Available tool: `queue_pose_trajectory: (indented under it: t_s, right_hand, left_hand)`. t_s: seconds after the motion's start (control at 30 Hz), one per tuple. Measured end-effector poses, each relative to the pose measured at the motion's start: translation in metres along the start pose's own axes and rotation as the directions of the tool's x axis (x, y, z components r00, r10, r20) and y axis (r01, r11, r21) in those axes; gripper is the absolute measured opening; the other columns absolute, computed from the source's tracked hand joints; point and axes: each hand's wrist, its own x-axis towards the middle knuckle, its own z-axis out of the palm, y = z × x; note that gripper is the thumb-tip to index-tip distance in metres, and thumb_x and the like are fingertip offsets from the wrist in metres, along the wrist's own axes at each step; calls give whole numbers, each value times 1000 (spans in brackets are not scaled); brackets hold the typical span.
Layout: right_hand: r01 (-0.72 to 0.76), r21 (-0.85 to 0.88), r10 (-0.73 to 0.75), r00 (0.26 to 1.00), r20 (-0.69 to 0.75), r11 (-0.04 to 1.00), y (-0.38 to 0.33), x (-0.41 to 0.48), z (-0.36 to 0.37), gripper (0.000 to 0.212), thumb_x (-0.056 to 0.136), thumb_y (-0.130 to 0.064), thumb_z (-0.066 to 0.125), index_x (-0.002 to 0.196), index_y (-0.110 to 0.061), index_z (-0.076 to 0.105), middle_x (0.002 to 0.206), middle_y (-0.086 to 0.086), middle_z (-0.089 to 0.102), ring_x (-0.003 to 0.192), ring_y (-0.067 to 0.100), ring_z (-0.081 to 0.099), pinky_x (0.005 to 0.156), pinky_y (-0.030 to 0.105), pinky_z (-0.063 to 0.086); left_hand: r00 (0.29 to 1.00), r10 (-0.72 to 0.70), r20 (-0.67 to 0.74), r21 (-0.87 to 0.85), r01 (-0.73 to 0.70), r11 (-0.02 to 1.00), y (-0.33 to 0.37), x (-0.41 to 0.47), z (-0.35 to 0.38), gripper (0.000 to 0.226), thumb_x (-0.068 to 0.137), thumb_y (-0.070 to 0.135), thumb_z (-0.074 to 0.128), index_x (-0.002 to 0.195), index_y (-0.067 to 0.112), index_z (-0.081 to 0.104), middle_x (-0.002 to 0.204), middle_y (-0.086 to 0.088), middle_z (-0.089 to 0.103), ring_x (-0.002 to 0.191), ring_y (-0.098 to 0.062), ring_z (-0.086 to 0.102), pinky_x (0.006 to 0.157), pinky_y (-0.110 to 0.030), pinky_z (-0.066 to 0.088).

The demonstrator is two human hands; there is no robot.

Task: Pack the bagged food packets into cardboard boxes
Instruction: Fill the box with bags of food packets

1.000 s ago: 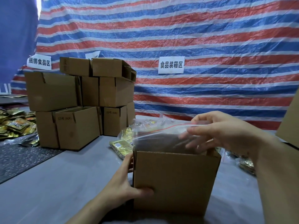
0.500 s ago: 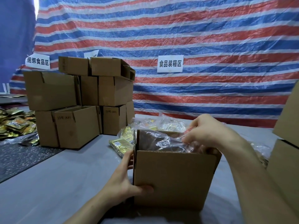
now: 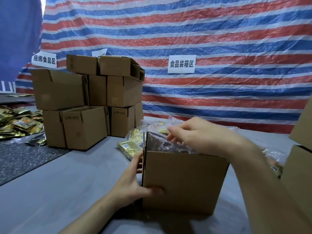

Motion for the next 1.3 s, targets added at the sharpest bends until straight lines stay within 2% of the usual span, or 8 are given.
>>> queue_pose_trajectory:
  t_s: [0.2, 0.33, 0.67, 0.8, 0.93, 1.07, 1.17, 1.3]
  right_hand:
    - [-206, -115, 226, 952, 205, 972, 8, 19, 25, 76, 96, -75, 15, 132, -30, 64, 143, 0, 57, 133, 20, 49, 118, 44, 29]
    - [-201, -42, 205, 947, 248, 979, 11, 16, 17, 77, 91, -81, 11, 119, -40, 70, 144, -2, 54, 135, 18, 47, 119, 43, 26]
    - [-314, 20, 281, 876, 391, 949, 1, 12, 18, 76, 94, -78, 22, 154, -35, 35, 162, -1, 33, 149, 23, 29, 111, 40, 22]
    - [-323, 13, 295, 879, 375, 946, 1, 12, 17, 72, 97, -74, 23, 158, -36, 26, 166, -1, 24, 153, 24, 20, 120, 46, 13]
    - [-383, 26, 346, 858, 379, 923, 2, 13, 19, 84, 91, -81, 17, 154, -29, 38, 162, 3, 32, 150, 25, 27, 120, 45, 16]
    - [-284, 93, 259, 942, 214, 954, 6, 16, 17, 78, 97, -73, 10, 133, -26, 60, 139, 2, 57, 133, 21, 49, 116, 42, 30]
    - [-145, 207, 146, 989, 8, 968, 5, 18, 7, 64, 102, -63, 18, 113, -23, 67, 112, 0, 68, 103, 17, 63, 88, 33, 46]
    - [14, 332, 118, 921, -371, 943, 18, 17, -10, 27, 105, -48, 40, 108, -31, 60, 101, -2, 68, 87, 15, 67, 69, 29, 51]
  left_hand:
    - [1000, -26, 11, -11, 26, 1000, -1, 0, -1, 101, 49, 56, 94, 136, 47, 43, 121, 16, 66, 117, -10, 60, 104, -42, 49]
    - [999, -41, 21, -11, 42, 999, 1, 0, -1, 105, 49, 51, 94, 139, 35, 43, 122, 15, 66, 118, -12, 60, 106, -44, 48]
    - [998, -49, 38, -21, 50, 999, 2, -1, 1, 108, 51, 46, 96, 142, 42, 38, 127, 10, 66, 124, -18, 59, 108, -50, 48]
    - [998, -37, 57, -16, 38, 999, 3, -2, 3, 105, 53, 45, 95, 143, 38, 40, 126, 17, 64, 123, -12, 59, 108, -47, 48]
    - [997, -37, 65, -39, 39, 998, 5, -1, 3, 108, 54, 45, 94, 146, 34, 38, 126, 16, 65, 123, -13, 59, 108, -47, 47]
    - [996, -62, 68, -64, 67, 996, 4, 0, 0, 106, 56, 47, 93, 146, 41, 37, 128, 12, 65, 125, -16, 59, 107, -48, 48]
    - [996, -81, 44, -88, 85, 993, 2, 1, -4, 102, 54, 51, 93, 141, 44, 40, 130, 9, 65, 125, -17, 59, 107, -47, 49]
    - [987, -160, 32, -235, 163, 958, -1, 2, -6, 112, 49, 53, 98, 145, 37, 42, 133, 2, 64, 124, -22, 61, 102, -48, 54]
